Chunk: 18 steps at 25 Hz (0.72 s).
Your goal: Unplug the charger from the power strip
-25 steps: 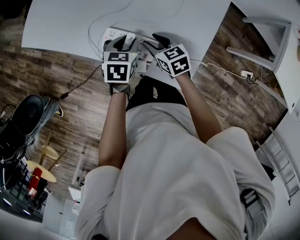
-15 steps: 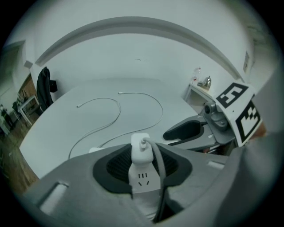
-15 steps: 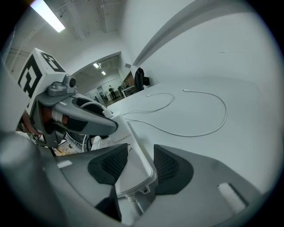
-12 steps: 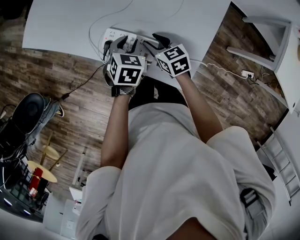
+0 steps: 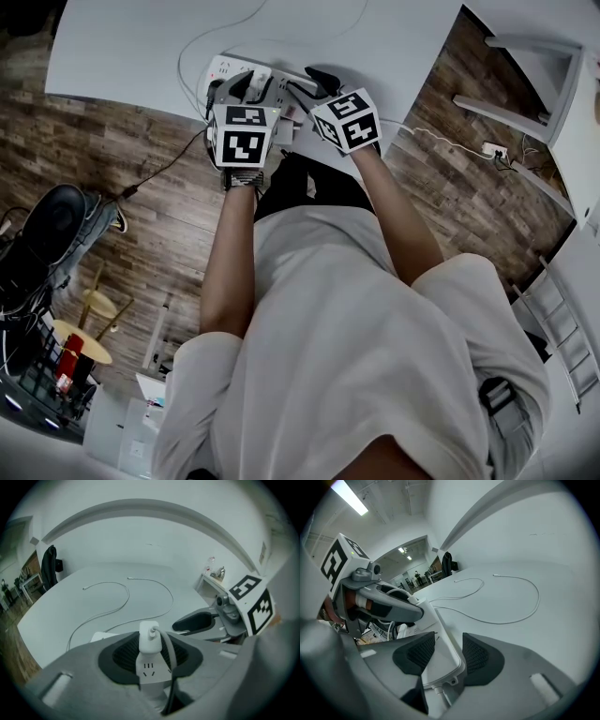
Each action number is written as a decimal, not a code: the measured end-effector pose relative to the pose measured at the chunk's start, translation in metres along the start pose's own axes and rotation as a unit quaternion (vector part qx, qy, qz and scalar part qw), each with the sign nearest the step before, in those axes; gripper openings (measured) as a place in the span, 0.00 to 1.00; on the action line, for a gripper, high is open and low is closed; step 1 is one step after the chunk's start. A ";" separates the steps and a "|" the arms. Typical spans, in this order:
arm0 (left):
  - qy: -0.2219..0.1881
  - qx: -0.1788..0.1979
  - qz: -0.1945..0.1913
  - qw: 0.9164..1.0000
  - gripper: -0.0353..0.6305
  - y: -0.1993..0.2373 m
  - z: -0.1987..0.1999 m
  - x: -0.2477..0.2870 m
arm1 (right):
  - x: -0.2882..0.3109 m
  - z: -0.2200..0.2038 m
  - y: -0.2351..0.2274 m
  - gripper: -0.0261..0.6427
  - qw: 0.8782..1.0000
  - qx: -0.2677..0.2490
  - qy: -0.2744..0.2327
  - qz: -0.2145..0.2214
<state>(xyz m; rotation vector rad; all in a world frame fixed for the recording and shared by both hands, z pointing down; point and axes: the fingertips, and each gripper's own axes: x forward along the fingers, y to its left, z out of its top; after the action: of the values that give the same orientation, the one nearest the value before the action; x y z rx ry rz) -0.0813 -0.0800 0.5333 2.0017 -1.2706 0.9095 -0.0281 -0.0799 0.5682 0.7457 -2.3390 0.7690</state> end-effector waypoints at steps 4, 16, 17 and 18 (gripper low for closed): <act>-0.014 -0.039 -0.016 0.999 0.26 0.003 0.000 -0.001 | 0.000 0.000 0.000 0.33 1.000 0.003 -0.002 0.000; 0.018 0.096 0.036 0.995 0.26 -0.005 0.000 0.001 | 0.000 0.000 0.000 0.33 1.000 0.002 -0.002 -0.002; 0.018 0.096 0.035 0.995 0.26 -0.005 0.001 0.001 | 0.001 0.000 0.000 0.33 1.000 0.002 -0.002 -0.002; 0.016 0.091 0.032 0.995 0.26 -0.004 0.001 0.001 | 0.001 0.000 0.000 0.33 1.000 0.002 -0.002 -0.001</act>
<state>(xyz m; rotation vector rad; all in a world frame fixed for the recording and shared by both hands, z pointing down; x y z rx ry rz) -0.0768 -0.0793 0.5330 2.0851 -1.2805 1.1194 -0.0288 -0.0803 0.5685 0.7529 -2.3399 0.7728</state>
